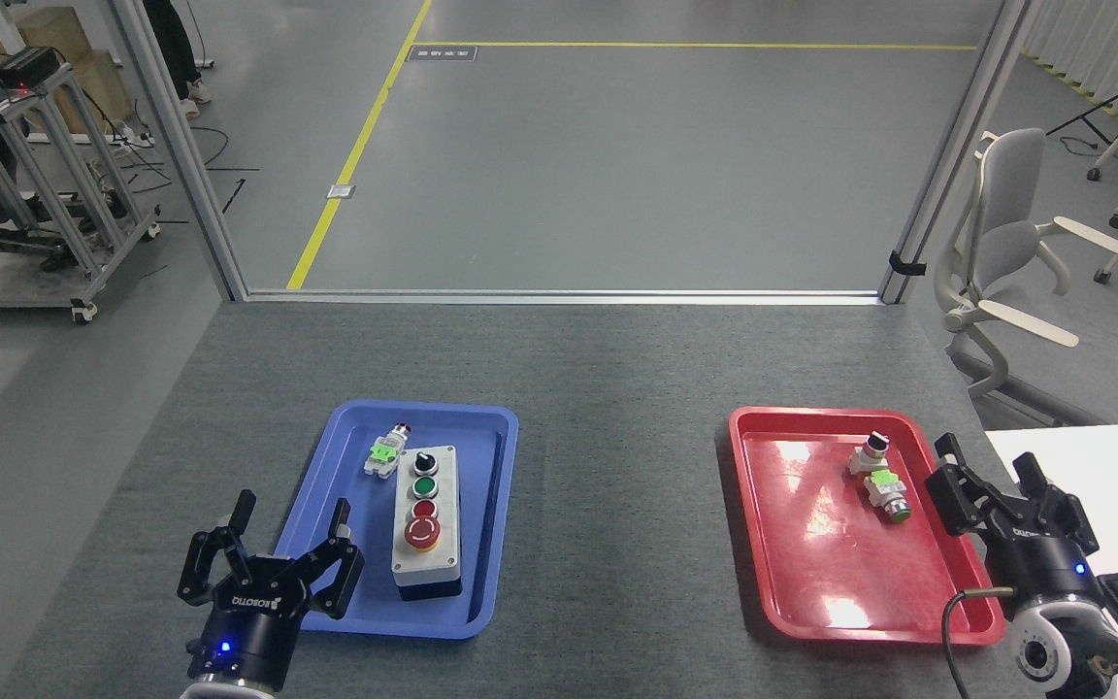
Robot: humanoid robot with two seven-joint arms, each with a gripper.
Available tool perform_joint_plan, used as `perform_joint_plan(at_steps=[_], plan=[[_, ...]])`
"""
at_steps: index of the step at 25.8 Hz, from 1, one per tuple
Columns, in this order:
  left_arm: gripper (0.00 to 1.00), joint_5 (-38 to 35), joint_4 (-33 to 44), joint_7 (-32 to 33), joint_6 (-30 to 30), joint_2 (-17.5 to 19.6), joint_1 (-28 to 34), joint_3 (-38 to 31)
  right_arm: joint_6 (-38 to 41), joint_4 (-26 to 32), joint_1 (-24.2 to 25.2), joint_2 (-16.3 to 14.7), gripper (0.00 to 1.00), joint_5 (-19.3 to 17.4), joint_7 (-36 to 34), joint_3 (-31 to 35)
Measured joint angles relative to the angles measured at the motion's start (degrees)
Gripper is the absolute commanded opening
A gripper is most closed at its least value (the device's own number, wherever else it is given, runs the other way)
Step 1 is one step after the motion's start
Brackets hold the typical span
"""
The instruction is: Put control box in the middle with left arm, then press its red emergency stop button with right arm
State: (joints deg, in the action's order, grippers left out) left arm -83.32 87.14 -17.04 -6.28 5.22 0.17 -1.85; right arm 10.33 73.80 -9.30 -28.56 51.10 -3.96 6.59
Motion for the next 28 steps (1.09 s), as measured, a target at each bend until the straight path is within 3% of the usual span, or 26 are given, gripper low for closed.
perform_joint_plan(at_steps=[13, 28], plan=[[0.98, 0.45, -2.83, 1.45, 1.75, -2.13, -0.14, -0.16, 0.01, -0.18, -0.11, 0.24, 0.99, -0.46, -0.02, 0.09], [0.99, 0.64, -2.48, 3.17, 1.09, -1.64, 0.08, -0.58, -0.42, -0.22, -0.88, 1.42, 0.99, -0.72, -0.14, 1.25]])
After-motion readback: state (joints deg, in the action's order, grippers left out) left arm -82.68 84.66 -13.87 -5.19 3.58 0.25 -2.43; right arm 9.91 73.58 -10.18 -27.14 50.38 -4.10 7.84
